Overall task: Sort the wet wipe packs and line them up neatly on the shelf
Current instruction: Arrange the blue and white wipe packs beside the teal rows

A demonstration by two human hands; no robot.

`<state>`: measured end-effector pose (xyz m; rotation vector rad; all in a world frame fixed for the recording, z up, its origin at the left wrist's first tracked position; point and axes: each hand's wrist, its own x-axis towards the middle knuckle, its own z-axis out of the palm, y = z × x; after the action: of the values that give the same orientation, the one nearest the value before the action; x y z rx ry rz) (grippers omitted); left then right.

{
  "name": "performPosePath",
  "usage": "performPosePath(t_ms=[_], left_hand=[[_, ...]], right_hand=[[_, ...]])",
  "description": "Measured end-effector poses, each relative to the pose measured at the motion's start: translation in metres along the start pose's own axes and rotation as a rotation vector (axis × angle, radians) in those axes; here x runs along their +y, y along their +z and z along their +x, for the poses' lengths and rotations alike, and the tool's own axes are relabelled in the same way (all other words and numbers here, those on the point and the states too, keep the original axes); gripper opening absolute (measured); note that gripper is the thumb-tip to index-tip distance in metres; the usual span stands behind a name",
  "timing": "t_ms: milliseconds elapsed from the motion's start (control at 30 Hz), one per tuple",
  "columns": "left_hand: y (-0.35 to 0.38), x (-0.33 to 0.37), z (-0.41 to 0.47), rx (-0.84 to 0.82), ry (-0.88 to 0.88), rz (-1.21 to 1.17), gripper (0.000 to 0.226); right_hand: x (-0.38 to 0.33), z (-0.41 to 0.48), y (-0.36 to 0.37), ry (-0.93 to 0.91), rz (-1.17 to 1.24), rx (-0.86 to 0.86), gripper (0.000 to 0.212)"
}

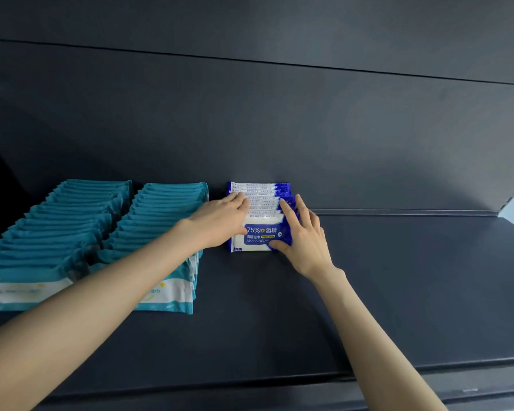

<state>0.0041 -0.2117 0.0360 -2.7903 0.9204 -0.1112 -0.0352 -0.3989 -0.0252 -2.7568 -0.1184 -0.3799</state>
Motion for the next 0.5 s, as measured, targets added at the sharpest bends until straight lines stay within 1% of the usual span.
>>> performPosePath(t_ms=[133, 233, 500], left_hand=[[0.001, 0.001, 0.002, -0.049, -0.009, -0.011, 0.062], [0.001, 0.002, 0.001, -0.063, -0.014, -0.012, 0.064], [-0.007, 0.011, -0.005, -0.115, -0.088, 0.080, 0.067]], right_hand=[[0.001, 0.005, -0.001, 0.003, -0.013, -0.045, 0.086], [0.000, 0.006, 0.000, 0.006, -0.019, -0.061, 0.086], [-0.003, 0.004, -0.006, 0.012, -0.034, -0.070, 0.086]])
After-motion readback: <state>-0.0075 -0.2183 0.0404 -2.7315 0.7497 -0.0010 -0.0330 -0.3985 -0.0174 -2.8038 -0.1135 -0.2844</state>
